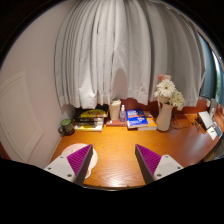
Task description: Arrange mouse
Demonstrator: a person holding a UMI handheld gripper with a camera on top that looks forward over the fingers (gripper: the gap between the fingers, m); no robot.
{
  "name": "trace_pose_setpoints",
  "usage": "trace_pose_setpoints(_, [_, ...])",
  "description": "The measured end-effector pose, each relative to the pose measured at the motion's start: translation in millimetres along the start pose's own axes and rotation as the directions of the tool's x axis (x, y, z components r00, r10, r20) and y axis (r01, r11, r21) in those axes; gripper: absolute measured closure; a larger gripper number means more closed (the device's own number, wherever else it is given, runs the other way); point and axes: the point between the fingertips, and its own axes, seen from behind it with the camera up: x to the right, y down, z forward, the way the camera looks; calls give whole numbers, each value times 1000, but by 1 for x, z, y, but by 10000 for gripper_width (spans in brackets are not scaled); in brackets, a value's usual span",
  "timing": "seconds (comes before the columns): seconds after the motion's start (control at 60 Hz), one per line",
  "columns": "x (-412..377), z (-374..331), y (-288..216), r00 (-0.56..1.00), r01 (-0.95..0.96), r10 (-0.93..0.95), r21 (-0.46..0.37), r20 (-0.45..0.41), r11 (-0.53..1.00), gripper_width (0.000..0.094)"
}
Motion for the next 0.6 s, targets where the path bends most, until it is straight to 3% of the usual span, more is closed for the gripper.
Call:
trace_pose_setpoints(0.3, [95,-58,36,996,-37,36,-7,-81,999,86])
trace_pose_setpoints(0.6, [136,-81,42,993,-48,48,4,-107,999,87])
